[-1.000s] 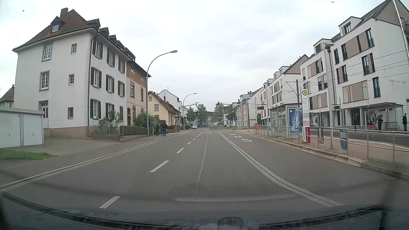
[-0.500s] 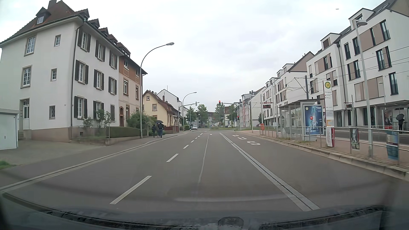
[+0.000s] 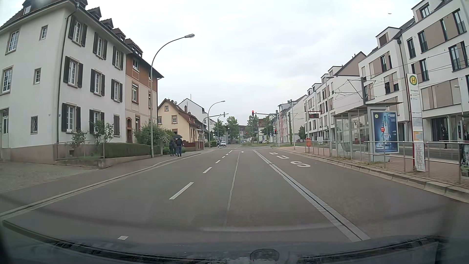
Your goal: Follow the waypoints while adhering to traffic rules and regulations
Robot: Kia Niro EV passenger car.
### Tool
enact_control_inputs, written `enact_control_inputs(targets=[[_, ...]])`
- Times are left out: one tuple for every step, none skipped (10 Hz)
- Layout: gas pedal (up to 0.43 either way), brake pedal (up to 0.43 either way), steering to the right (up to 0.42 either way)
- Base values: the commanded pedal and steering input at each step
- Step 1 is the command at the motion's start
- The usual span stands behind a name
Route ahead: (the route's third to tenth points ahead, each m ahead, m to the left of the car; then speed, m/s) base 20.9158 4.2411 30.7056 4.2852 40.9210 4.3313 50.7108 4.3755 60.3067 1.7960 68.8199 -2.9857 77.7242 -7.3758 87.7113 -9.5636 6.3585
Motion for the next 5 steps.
enact_control_inputs(targets=[[0.039, 0.0, -0.004], [0.047, 0.0, -0.004], [0.047, 0.0, -0.004], [0.047, 0.0, -0.004], [0.047, 0.0, -0.004]])
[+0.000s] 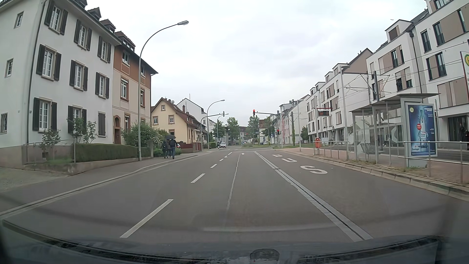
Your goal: Follow the waypoints while adhering to traffic rules and regulations
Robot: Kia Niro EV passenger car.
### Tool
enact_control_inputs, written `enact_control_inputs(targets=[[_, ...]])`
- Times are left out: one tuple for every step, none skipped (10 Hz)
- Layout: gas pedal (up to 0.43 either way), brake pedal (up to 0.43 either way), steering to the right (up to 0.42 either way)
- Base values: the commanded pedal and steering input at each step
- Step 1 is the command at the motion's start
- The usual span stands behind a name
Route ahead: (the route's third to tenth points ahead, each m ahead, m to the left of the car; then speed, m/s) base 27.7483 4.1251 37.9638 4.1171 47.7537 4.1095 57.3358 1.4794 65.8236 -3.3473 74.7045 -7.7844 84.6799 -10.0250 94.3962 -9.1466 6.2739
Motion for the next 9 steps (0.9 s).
enact_control_inputs(targets=[[0.047, 0.0, -0.004], [0.047, 0.0, -0.004], [0.047, 0.0, -0.004], [0.047, 0.0, -0.004], [0.047, 0.0, -0.004], [0.047, 0.0, -0.004], [0.047, 0.0, -0.004], [0.047, 0.0, -0.004], [0.047, 0.0, -0.004]])
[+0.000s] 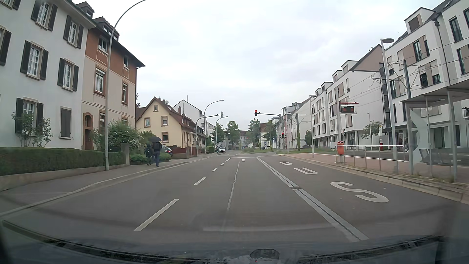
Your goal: Follow the waypoints while adhering to traffic rules and regulations
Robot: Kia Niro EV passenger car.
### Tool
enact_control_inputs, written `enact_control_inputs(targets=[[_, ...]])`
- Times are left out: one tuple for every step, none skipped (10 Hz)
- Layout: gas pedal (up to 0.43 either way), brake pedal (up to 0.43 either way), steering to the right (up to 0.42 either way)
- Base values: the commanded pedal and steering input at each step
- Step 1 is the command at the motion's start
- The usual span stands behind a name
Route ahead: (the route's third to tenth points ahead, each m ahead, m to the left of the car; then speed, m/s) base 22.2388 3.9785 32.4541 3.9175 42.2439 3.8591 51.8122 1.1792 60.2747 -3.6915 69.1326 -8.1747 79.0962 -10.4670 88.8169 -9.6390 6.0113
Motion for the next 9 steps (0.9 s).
enact_control_inputs(targets=[[0.047, 0.0, -0.004], [0.047, 0.0, -0.004], [0.047, 0.0, -0.004], [0.047, 0.0, -0.004], [0.047, 0.0, -0.004], [0.047, 0.0, -0.004], [0.047, 0.0, -0.004], [0.047, 0.0, -0.004], [0.067, 0.0, -0.004]])
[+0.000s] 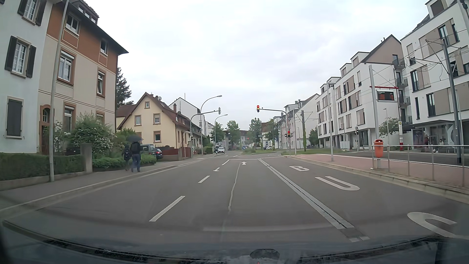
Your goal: Follow the waypoints while adhering to traffic rules and regulations
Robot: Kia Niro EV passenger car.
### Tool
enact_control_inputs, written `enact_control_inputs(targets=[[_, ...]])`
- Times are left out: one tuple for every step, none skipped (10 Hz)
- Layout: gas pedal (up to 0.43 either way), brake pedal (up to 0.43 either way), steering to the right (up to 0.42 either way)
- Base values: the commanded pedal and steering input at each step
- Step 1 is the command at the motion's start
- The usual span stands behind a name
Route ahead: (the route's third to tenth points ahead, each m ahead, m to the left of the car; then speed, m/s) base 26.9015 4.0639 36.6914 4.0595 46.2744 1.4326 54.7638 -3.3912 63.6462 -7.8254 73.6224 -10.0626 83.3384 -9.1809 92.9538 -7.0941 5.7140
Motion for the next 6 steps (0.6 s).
enact_control_inputs(targets=[[0.098, 0.0, -0.004], [0.138, 0.0, -0.004], [0.15, 0.0, -0.004], [0.15, 0.0, -0.004], [0.15, 0.0, -0.004], [0.15, 0.0, -0.004]])
